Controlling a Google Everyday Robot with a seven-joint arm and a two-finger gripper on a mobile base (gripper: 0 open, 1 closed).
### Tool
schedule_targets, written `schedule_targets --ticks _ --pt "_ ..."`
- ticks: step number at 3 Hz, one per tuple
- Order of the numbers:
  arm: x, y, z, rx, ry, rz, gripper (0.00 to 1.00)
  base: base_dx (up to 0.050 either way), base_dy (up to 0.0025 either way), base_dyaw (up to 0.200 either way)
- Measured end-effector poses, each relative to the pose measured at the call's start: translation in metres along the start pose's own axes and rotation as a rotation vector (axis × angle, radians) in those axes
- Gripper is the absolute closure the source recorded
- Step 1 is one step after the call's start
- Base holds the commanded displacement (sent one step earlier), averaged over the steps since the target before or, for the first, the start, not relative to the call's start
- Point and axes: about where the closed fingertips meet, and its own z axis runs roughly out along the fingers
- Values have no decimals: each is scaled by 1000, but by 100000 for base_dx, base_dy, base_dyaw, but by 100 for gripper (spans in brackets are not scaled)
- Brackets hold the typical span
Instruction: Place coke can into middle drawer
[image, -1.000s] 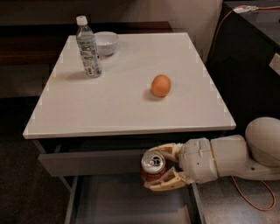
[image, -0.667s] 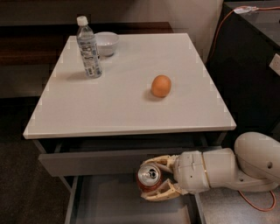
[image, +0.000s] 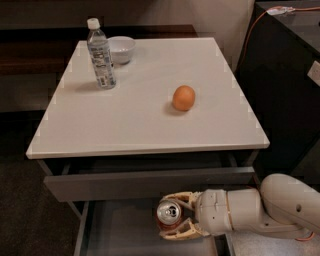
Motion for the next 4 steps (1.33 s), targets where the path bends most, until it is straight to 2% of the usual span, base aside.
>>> schedule_targets --ticks 2,3,4 --pt "65 7 34 51 -15 65 100 0 0 0" --pt "65 7 34 51 -15 65 100 0 0 0" --pt "79 9 39 26 42 64 100 0 0 0"
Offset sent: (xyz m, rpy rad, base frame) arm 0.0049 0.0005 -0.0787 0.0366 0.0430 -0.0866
